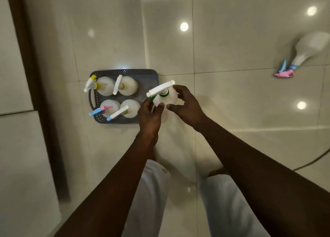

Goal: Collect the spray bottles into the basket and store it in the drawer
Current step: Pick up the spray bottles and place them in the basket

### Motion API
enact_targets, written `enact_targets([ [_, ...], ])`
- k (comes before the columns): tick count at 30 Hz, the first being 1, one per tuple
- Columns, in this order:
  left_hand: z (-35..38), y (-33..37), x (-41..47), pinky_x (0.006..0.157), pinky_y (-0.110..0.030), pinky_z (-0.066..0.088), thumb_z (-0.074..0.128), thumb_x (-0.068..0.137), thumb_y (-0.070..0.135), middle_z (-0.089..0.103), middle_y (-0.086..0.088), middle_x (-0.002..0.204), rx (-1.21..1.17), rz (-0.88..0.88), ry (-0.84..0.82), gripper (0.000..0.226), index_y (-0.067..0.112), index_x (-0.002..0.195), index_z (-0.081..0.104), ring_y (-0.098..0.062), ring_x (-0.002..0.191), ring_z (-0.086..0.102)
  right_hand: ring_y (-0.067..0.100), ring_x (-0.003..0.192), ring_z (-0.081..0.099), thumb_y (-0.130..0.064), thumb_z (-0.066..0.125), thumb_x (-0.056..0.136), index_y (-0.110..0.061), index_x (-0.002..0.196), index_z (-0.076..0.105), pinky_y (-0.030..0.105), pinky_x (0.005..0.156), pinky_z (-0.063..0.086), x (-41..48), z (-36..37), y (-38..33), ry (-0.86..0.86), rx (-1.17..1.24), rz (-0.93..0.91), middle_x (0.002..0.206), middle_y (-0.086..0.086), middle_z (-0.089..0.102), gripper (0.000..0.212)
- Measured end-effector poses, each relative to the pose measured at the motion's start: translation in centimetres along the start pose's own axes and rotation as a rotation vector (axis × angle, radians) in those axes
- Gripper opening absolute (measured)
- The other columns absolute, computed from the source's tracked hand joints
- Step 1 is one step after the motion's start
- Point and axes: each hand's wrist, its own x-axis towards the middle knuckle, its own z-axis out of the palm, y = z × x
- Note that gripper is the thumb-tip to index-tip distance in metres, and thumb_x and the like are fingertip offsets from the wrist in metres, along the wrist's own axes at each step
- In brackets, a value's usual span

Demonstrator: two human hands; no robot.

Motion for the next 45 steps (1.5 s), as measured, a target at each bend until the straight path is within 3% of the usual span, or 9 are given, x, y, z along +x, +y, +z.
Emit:
enact_targets([
  [7,-2.2,-1.2,4.3,0.081,0.000,0.048,0.074,0.089,-0.001,0.064,-0.018,0.141,-0.005,0.068,0.100,0.059,-0.002,0.145,0.054,-0.017,0.118,0.061,0.025,0.128,0.057,-0.004,0.086,0.075,-0.013,0.145,0.046,0.047,0.100,0.057,6.1,4.0,-0.9,-0.104,-0.192,-0.102,0.142,0.003,0.056,0.081],
  [11,-1.7,-2.1,7.0,0.088,-0.011,0.054,0.067,0.094,-0.006,0.061,-0.025,0.141,-0.093,0.037,0.110,0.056,-0.005,0.147,0.048,-0.034,0.128,0.062,0.029,0.138,0.052,-0.008,0.085,0.079,-0.009,0.152,0.046,0.047,0.112,0.048,9.1,5.4,-1.3,-0.146,-0.321,-0.153,0.152,0.011,0.051,0.082],
  [16,-1.4,-4.1,9.4,0.078,-0.008,0.054,0.061,0.096,-0.001,0.069,0.001,0.125,-0.179,-0.019,0.073,0.051,0.012,0.145,0.052,0.008,0.096,0.070,0.033,0.142,0.049,-0.009,0.084,0.081,-0.002,0.151,0.047,0.029,0.118,0.036,11.8,6.7,-0.9,-0.200,-0.491,-0.215,0.152,0.019,0.052,0.079],
  [19,-0.7,-4.3,10.9,0.079,-0.009,0.053,0.062,0.094,-0.011,0.070,-0.005,0.106,-0.160,0.022,0.114,0.034,-0.001,0.126,0.061,0.009,0.085,0.068,0.031,0.136,0.054,-0.008,0.082,0.083,-0.003,0.146,0.052,0.003,0.099,0.029,12.9,6.9,-0.9,-0.175,-0.513,-0.241,0.146,0.018,0.059,0.070],
  [28,0.0,-5.7,14.0,0.064,-0.005,0.052,0.059,0.097,-0.009,0.061,0.004,0.092,-0.148,-0.041,0.115,0.033,-0.009,0.129,0.055,0.012,0.072,0.066,0.029,0.117,0.065,-0.004,0.078,0.080,-0.004,0.127,0.066,0.017,0.082,0.041,15.3,8.5,0.1,-0.157,-0.622,-0.167,0.126,0.013,0.070,0.049],
  [33,-0.4,-6.0,14.8,0.069,-0.013,0.053,0.067,0.094,-0.004,0.066,0.007,0.087,-0.194,-0.172,0.121,0.018,0.014,0.097,0.064,-0.001,0.080,0.064,0.026,0.123,0.063,-0.005,0.074,0.081,-0.010,0.134,0.063,-0.002,0.077,0.031,15.6,9.2,0.2,-0.165,-0.595,-0.169,0.131,0.010,0.069,0.054],
  [36,-0.6,-5.9,14.2,0.070,-0.015,0.050,0.066,0.094,-0.001,0.066,0.007,0.085,-0.208,-0.223,0.122,0.018,0.017,0.094,0.064,0.000,0.076,0.063,0.026,0.136,0.055,-0.009,0.075,0.086,-0.009,0.148,0.051,0.017,0.104,0.039,15.0,9.1,-0.1,-0.195,-0.592,-0.151,0.147,0.010,0.060,0.067],
  [41,0.0,-4.7,11.2,0.072,-0.007,0.052,0.063,0.099,0.006,0.068,-0.012,0.120,-0.211,-0.299,0.109,0.040,-0.003,0.137,0.055,-0.020,0.099,0.069,0.029,0.140,0.051,-0.013,0.079,0.086,-0.006,0.151,0.049,0.034,0.118,0.037,11.6,7.3,-0.8,-0.137,-0.534,-0.146,0.151,0.015,0.055,0.072],
  [45,1.7,-4.3,7.2,0.096,-0.037,0.050,0.058,0.100,0.011,0.059,-0.024,0.144,-0.199,-0.459,0.033,0.047,0.000,0.145,0.048,-0.041,0.132,0.059,0.028,0.142,0.048,-0.007,0.073,0.089,-0.005,0.150,0.049,0.044,0.117,0.042,6.8,4.3,0.2,-0.039,-0.413,-0.104,0.154,0.014,0.050,0.066],
])
